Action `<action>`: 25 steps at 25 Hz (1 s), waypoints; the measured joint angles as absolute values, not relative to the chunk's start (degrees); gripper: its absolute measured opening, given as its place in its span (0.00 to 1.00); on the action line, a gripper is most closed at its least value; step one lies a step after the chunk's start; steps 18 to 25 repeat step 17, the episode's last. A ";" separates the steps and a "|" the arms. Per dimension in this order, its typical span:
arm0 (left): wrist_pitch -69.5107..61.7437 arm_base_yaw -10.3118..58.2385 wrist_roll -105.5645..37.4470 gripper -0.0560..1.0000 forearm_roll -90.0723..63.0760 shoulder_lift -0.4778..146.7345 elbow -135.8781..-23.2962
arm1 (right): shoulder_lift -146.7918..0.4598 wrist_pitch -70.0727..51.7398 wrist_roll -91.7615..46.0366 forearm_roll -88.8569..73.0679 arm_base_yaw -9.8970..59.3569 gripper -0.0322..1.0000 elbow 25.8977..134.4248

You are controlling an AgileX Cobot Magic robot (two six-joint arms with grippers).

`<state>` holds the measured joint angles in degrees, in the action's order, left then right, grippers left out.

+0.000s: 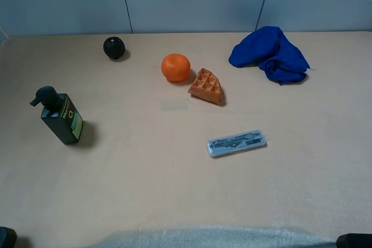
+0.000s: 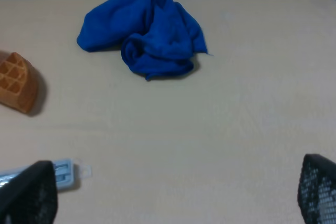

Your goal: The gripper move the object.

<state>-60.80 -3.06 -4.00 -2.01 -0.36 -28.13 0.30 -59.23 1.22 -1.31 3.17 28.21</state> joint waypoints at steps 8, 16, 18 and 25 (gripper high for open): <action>-60.80 -3.06 -4.00 0.99 -2.01 -0.36 -28.13 | 0.30 -59.23 1.22 -1.31 3.17 0.70 28.21; -60.80 -3.06 -4.00 0.99 -2.01 -0.36 -28.13 | 0.30 -59.23 1.22 -1.31 3.17 0.70 28.21; -60.80 -3.06 -4.00 0.99 -2.01 -0.36 -28.13 | 0.30 -59.23 1.22 -1.31 3.17 0.70 28.21; -60.80 -3.06 -4.00 0.99 -2.01 -0.36 -28.13 | 0.30 -59.23 1.22 -1.31 3.17 0.70 28.21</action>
